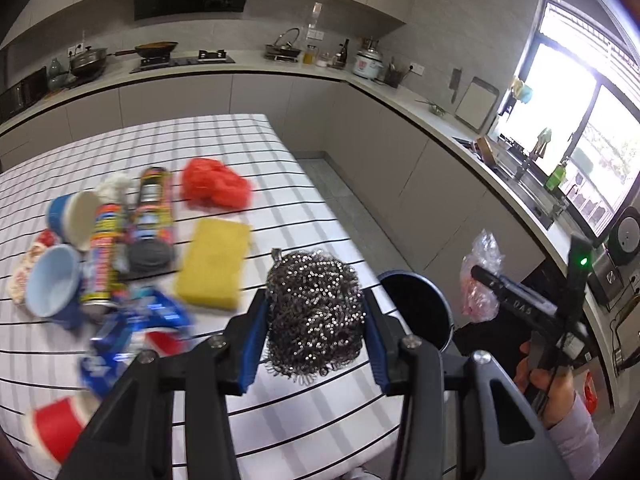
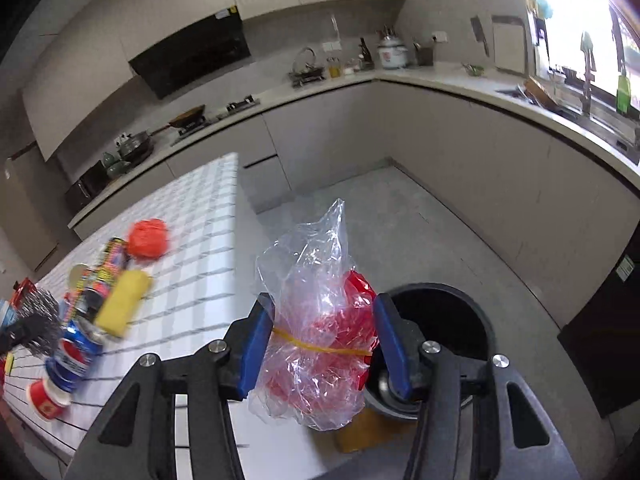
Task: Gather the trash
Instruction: 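Carry both items over the black bin and open both tools to drop them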
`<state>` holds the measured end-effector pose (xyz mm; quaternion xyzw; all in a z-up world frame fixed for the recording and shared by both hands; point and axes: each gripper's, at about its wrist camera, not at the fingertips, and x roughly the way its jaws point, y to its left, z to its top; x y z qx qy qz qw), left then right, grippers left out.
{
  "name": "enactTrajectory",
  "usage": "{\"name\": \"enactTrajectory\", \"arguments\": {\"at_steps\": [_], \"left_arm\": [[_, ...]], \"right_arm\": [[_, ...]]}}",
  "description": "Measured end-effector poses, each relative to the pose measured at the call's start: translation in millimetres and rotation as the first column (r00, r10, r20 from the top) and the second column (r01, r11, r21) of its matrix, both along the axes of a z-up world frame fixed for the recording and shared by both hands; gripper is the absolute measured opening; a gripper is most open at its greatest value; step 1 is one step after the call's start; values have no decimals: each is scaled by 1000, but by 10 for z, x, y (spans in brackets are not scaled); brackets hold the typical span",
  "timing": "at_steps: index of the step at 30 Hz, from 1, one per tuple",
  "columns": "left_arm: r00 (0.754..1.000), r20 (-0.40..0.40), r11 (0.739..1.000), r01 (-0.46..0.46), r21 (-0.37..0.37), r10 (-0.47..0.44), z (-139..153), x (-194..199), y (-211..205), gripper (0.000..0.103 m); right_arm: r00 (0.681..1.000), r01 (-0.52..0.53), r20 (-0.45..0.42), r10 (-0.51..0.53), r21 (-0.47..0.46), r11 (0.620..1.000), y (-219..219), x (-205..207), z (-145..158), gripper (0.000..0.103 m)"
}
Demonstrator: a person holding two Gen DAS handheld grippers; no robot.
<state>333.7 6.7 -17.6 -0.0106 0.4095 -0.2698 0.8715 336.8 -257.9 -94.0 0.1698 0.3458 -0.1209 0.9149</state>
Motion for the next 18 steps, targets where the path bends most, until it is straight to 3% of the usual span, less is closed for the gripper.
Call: {"name": "enactTrajectory", "arguments": {"at_steps": [4,9,13,18], "left_arm": [[999,-33,1000,-28,-3,28,-138,-26,-780,46],[997,-74,999,-38,-13,37,-337,-64,-1444,46],[993,-111,999,-39,3,39,-546,-51,-1829,46],[991,-125,998,-43,42,48,-751,-24,-2124,46]], "right_arm": [[995,-42,-91,47,55,998,-723,52,-518,54],[973,-119,-184,138,107,987,-1218,190,-1065,54],[955,-162,-228,190,138,977,-1396,299,-1349,56],[947,-180,-239,213,150,972,-1572,384,-1496,67]]}}
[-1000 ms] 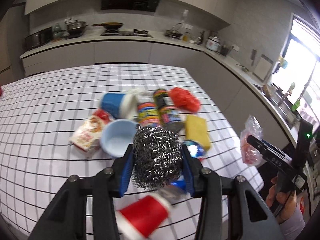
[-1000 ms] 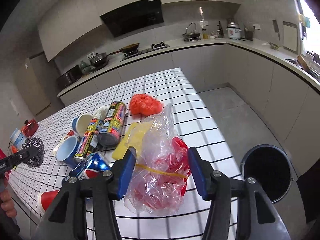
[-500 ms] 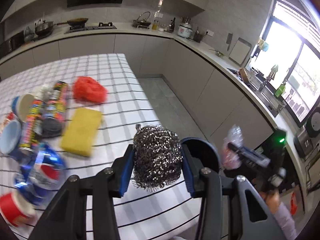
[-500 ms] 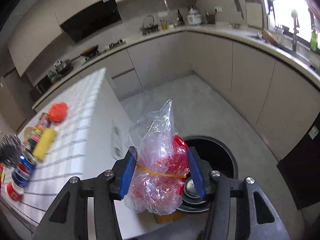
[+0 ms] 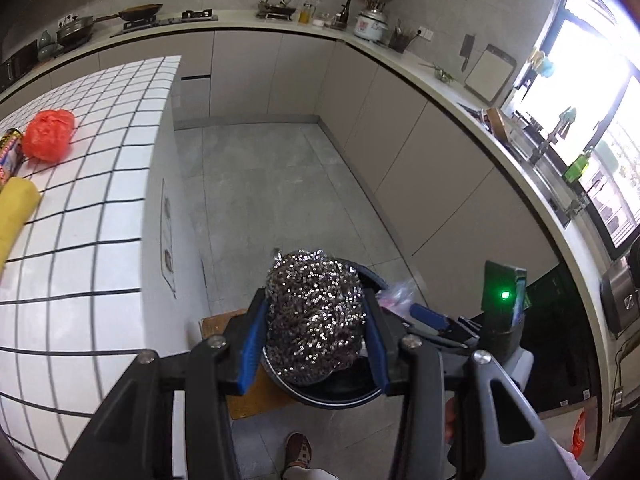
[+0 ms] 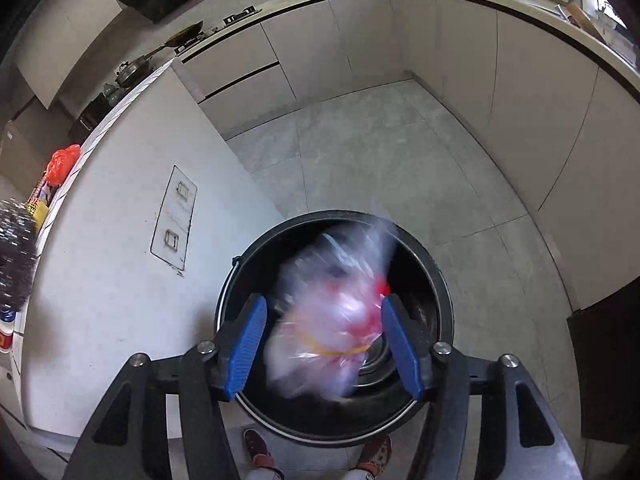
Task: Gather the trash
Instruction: 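Carry both items over the black bin and open both tools to drop them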
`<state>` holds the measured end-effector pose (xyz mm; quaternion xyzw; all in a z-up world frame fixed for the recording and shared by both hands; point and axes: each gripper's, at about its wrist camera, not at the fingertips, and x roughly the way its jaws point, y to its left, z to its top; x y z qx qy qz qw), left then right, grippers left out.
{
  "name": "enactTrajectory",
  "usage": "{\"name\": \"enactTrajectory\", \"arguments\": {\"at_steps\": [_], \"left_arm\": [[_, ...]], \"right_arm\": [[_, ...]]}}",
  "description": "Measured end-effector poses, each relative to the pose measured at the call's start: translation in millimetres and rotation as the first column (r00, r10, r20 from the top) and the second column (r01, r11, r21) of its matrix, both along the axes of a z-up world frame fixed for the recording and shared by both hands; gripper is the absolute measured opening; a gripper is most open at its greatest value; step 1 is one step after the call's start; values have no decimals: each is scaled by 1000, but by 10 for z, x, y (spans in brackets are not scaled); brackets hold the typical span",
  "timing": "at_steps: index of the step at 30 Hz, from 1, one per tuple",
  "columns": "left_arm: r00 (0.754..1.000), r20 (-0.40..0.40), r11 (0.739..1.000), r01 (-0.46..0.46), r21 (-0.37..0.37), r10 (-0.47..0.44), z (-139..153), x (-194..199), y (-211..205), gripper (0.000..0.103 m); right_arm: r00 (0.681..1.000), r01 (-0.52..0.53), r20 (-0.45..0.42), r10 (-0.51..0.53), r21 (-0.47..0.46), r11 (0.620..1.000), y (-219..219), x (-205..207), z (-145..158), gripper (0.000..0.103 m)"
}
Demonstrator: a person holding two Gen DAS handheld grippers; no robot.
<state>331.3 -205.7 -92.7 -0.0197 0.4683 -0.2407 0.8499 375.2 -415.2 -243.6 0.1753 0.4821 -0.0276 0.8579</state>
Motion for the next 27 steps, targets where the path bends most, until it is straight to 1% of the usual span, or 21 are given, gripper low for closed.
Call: {"name": "enactTrajectory", "arguments": {"at_steps": [2,5,8,13,17,20,22,24,27], "left_arm": [[1000,-9,1000,2,14,-1,-91,-5,-115,46],[1000,-17,999,12,31,-11,-212,-25,-267,46],[999,-45,999,29,37,-27,-360,-26,-388,46],[994,-90,996,62,67,-56,-627,-46,-632,49],[993,-106,993,70,92,-60,-671,-55,-756,51],[992,-106,992,73,107,-61,-662,-49,-835,56],[993,-99,990,70,125,-58,-659,-44,-850,69],[993,-99,989,69,127,-56,-661,-24,-871,76],[993,-109,988,68,136,-54,-690,-15,-908,77]], "right_arm": [[1000,-6,12,6,4,1000,-49,10,-10,70],[999,5,35,-5,12,1000,-159,-39,21,70],[999,17,50,-18,12,1000,-251,-134,87,70],[996,46,73,-44,-16,999,-390,-346,226,70],[994,67,87,-65,-25,997,-506,-488,305,70],[993,78,93,-75,-23,997,-562,-533,330,70],[992,81,96,-78,-23,996,-570,-533,341,70],[992,85,99,-82,-24,996,-586,-554,348,71],[991,89,102,-85,-31,996,-589,-573,356,71]]}}
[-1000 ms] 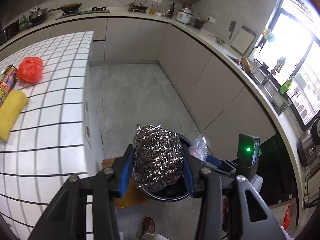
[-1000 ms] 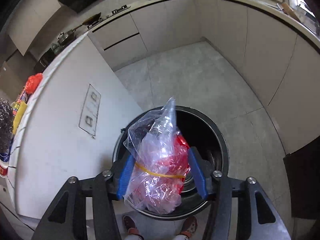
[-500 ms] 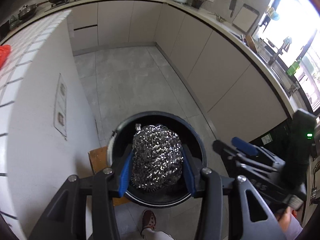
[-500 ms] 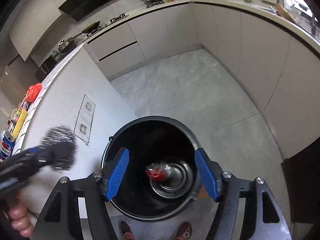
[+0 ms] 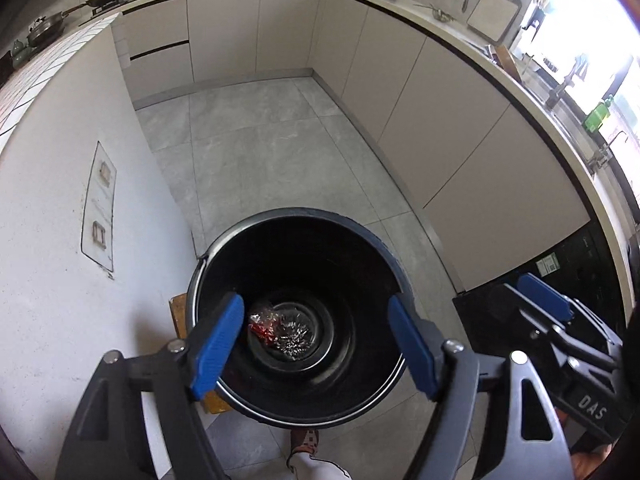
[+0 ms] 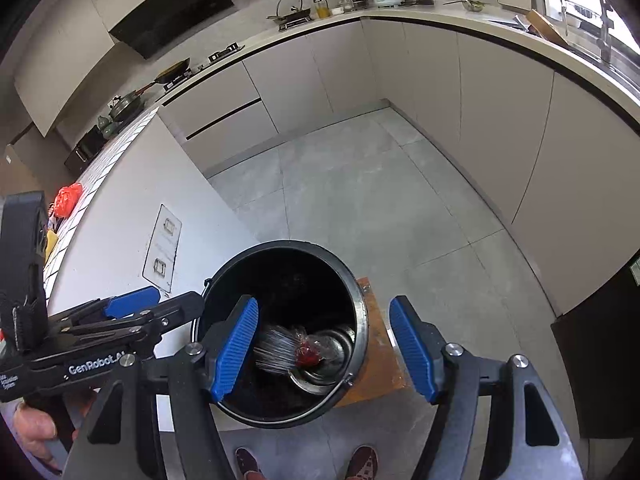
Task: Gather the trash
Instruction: 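Carry both items over the black bin and open both tools to drop them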
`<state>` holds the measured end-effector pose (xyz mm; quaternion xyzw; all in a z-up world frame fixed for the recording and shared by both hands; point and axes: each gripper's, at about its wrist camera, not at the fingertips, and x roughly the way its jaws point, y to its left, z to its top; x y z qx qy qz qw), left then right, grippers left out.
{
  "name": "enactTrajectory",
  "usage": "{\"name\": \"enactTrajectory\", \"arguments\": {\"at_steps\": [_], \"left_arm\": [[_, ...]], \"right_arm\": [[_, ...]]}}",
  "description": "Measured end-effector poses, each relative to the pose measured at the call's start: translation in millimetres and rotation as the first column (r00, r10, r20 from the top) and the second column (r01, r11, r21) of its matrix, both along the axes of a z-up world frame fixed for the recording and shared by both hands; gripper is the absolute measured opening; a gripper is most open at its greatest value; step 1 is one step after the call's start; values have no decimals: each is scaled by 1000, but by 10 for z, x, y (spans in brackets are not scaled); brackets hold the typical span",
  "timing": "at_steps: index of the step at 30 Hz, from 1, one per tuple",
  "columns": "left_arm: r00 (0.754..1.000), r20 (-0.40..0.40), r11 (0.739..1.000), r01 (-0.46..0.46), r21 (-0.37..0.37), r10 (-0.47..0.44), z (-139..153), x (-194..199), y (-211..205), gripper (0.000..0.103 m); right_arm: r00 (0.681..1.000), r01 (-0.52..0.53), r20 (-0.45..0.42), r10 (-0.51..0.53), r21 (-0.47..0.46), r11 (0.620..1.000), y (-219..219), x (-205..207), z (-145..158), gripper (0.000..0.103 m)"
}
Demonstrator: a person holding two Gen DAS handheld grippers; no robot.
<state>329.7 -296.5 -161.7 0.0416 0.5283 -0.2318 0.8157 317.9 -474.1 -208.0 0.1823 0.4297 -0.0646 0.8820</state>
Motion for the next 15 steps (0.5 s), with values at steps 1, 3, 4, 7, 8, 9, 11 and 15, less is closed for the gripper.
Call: {"name": "enactTrajectory", "arguments": {"at_steps": [1,3,4,7,8,9,11,15], "left_arm": [[1000,-6,1000,0,1,0,1,9,-30,77],[1000,-6,1000,-3,-13,3,59,7,-17,77],[1000,1,1000,-2,-18,2,98,1,-21,77],[1000,17,1000,1,-22,0,216,-5,-14,77],[1000,24,1000,1,-24,0,250,-2,6,77],[999,34,1000,2,-26,-1,294,-8,18,77],[998,56,1000,2,-31,0,418,-16,72,77],[996,89,999,-11,-44,15,635,-28,232,77]], "right_arm": [[1000,0,-1,0,-2,1000,-6,-16,7,71],[1000,1,1,-1,-8,1000,-8,-30,35,70],[1000,3,3,-3,-10,1000,-10,-36,52,70],[1000,12,13,-12,-15,1000,-18,-49,123,71],[1000,14,16,-14,-16,1000,-18,-52,147,71],[1000,14,20,-13,-18,1000,-7,-53,177,71],[1000,10,23,-9,-26,1000,24,-56,220,71],[999,-2,46,3,-22,1000,113,-37,343,71]]}}
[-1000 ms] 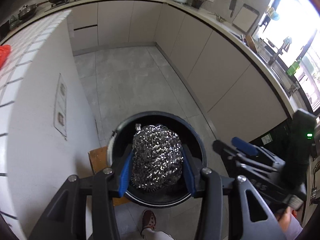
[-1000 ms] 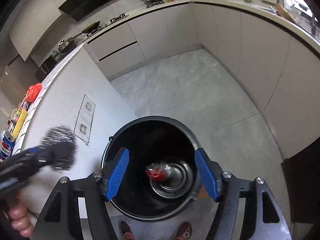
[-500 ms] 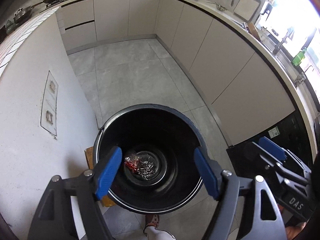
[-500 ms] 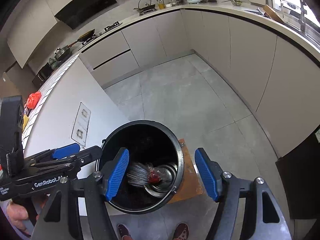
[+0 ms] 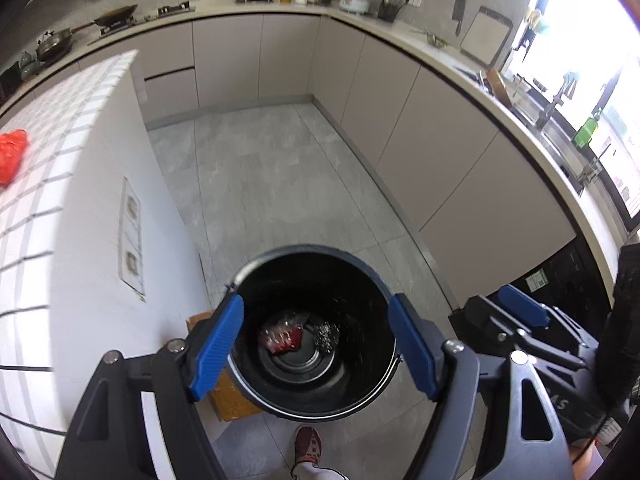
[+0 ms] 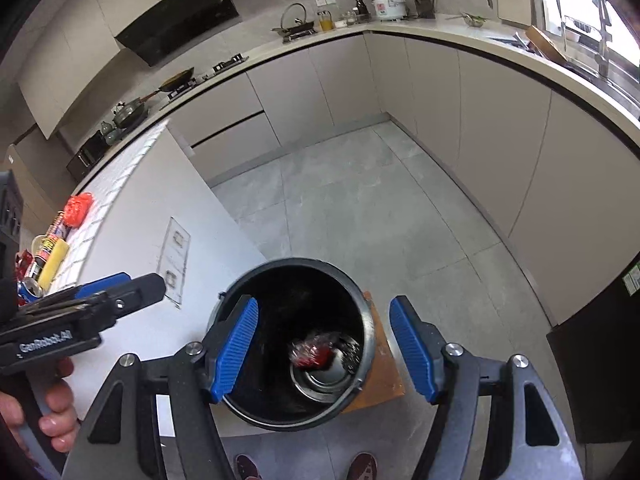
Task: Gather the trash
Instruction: 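Carry both items over the black bin and open both tools to drop them, then grasp the milk carton with the left tool while the right tool grasps the yellow sponge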
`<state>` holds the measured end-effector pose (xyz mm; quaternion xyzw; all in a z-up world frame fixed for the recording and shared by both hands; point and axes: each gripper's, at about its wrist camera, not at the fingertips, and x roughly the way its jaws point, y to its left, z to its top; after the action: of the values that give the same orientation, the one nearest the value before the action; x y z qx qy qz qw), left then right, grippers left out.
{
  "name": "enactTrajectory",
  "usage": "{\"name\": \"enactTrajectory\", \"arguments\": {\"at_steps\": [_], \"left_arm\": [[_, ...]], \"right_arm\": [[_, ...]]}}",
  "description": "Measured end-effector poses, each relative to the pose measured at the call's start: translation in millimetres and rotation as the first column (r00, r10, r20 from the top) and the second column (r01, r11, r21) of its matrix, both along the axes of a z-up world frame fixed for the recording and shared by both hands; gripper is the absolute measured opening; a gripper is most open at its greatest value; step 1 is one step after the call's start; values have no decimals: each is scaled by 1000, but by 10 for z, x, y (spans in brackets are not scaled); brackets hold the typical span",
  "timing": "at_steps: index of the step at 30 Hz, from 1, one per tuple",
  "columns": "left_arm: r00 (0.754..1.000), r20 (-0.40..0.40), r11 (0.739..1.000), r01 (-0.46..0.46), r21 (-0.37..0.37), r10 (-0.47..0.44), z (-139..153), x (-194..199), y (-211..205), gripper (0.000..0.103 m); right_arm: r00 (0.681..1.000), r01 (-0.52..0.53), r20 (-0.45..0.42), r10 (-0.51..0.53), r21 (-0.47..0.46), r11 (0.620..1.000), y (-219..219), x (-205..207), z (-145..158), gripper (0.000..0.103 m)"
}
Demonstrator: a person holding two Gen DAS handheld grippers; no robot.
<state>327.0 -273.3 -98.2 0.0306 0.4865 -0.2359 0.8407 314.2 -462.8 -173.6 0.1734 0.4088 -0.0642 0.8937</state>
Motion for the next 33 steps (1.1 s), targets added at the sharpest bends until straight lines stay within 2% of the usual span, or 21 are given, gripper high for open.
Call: {"name": "enactTrajectory", "arguments": {"at_steps": [10,18,22,27,33], "left_arm": [[996,70,998,-60,-29,62,504,-97,690,77],[981,122,988,-149,-34,153,871,-156,1599,77],[962,142,972,-234,-26,235,971,-110,2193,77],[927,149,938,-346,-16,344,1023,-38,3001,77],[889,171,903,-430,-1,424,1051,57,4001,77]], "right_arm": [[993,-90,81,92,-25,996,663,137,426,79],[976,-167,140,170,-30,985,1411,271,799,81],[963,-220,150,222,-29,975,1912,415,911,81],[947,-286,148,285,-19,958,2586,657,954,81],[944,-296,147,294,-9,955,3304,885,924,81]]}}
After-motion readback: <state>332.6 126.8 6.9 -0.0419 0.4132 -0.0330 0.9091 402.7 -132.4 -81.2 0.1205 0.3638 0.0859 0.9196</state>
